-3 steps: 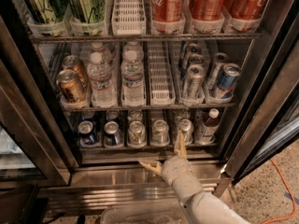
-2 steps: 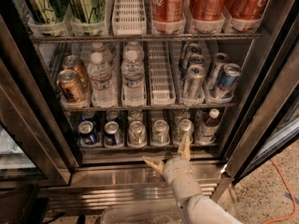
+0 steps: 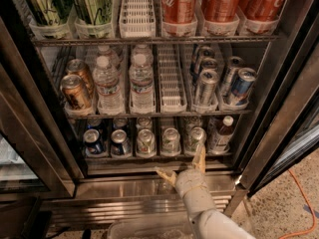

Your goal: Pick 7up can from bottom shelf of fridge

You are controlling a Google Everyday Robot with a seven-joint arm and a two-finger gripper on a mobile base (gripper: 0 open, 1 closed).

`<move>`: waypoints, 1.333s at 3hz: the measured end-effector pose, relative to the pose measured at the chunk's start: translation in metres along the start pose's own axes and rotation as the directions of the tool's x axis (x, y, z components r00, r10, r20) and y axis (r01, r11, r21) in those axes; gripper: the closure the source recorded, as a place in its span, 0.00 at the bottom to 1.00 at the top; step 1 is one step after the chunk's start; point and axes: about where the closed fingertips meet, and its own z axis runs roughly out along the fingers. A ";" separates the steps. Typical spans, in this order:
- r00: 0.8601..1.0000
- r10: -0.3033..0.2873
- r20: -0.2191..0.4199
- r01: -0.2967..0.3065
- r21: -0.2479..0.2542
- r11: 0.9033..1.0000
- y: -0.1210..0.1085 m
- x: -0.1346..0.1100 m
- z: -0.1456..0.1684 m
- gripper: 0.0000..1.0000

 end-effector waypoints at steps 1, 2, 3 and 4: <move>0.999 0.045 0.001 -0.045 0.001 0.999 0.001 0.002 0.003 0.00; 0.994 0.105 0.015 -0.105 -0.011 0.994 0.007 0.004 0.011 0.00; 0.989 0.143 0.034 -0.142 -0.024 0.990 0.013 0.003 0.018 0.15; 0.986 0.160 0.055 -0.159 -0.019 0.987 0.016 0.005 0.024 0.22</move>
Offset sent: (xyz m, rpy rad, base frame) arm 0.0157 0.0138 -0.0144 0.1821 0.0179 0.0140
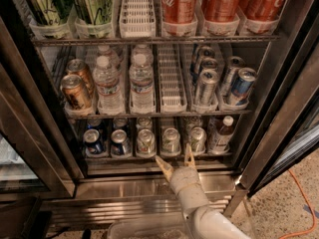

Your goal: Pick 7up can from bottom shelf of fridge

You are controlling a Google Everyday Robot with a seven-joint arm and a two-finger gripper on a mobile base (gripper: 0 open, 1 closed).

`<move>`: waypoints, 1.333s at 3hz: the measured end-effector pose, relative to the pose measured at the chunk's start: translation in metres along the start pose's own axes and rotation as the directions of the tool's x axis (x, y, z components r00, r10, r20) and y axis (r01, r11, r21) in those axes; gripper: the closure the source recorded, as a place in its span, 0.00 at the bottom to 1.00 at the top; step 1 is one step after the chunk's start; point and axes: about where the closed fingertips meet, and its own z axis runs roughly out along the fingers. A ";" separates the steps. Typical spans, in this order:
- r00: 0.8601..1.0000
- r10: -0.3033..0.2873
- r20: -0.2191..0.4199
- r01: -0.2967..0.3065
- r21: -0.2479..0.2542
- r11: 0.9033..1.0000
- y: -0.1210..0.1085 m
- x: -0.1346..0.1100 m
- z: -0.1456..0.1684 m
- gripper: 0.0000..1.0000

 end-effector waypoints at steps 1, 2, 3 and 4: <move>1.000 -0.002 0.024 0.001 0.019 1.000 -0.002 0.002 0.007 0.25; 0.999 -0.008 0.044 0.006 0.051 0.999 -0.006 0.004 0.013 0.26; 0.998 -0.018 0.064 0.013 0.077 0.997 -0.009 0.003 0.018 0.27; 0.996 -0.040 0.084 0.031 0.105 0.994 -0.010 0.003 0.024 0.33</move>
Offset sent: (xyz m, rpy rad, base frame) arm 0.0219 -0.0086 -0.0054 0.0009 -0.0869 -0.0730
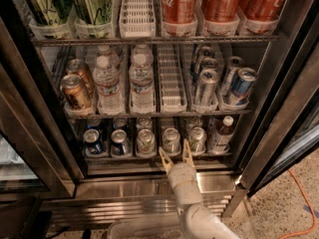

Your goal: Pick 7up can from bottom shelf of fridge

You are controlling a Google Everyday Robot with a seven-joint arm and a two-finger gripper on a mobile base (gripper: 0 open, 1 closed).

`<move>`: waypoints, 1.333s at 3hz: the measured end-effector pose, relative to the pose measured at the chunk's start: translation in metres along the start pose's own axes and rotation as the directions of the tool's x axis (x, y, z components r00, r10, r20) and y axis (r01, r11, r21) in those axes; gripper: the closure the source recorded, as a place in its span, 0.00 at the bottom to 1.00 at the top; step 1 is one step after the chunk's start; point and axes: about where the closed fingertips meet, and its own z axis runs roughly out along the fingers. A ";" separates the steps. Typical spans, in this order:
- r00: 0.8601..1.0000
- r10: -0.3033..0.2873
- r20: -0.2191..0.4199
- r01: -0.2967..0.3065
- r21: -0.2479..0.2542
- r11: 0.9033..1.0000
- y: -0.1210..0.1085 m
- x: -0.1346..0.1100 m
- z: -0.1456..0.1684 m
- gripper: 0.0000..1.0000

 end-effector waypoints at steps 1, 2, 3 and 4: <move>1.000 -0.005 0.001 0.005 0.002 1.000 0.000 0.001 0.001 0.33; 1.000 -0.021 0.018 0.021 0.008 1.000 0.008 -0.005 0.018 0.33; 1.000 -0.020 0.018 0.019 0.037 0.999 0.005 -0.003 0.034 0.32; 1.000 -0.022 0.012 0.021 0.039 0.999 0.005 -0.001 0.037 0.34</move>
Offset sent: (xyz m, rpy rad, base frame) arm 0.0107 0.0093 -0.0055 -0.0407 -0.0097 -0.0007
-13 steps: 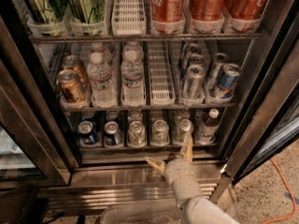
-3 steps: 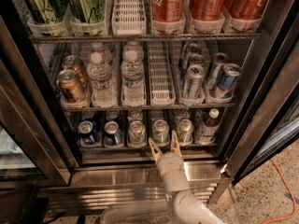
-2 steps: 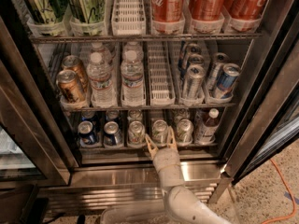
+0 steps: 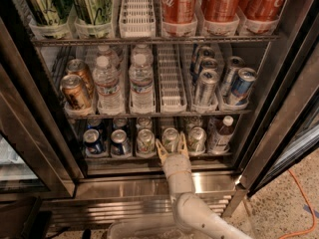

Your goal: Pick 7up can from bottom shelf of fridge

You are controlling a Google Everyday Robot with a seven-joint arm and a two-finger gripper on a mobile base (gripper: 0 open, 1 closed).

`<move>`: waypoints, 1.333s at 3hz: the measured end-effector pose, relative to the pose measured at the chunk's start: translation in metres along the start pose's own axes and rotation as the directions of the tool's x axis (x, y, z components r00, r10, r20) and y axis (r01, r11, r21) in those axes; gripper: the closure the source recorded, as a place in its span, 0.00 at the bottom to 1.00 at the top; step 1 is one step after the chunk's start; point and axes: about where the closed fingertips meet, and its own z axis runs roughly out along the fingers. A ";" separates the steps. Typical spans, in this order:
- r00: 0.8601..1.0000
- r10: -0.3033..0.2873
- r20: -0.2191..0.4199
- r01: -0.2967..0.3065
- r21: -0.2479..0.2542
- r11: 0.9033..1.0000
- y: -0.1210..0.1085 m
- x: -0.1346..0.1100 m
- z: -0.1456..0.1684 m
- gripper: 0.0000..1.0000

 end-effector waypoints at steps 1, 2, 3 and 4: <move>1.000 -0.001 -0.008 0.001 0.001 1.000 -0.001 0.003 0.002 0.53; 0.999 -0.003 -0.038 0.002 -0.031 1.000 0.001 0.011 0.000 0.76; 0.999 -0.003 -0.038 0.002 -0.031 1.000 0.001 0.011 0.000 1.00; 0.999 -0.003 -0.038 0.002 -0.031 1.000 -0.001 0.005 0.001 1.00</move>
Offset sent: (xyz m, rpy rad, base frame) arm -0.0011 -0.0033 -0.0253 -0.0215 0.1057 0.0557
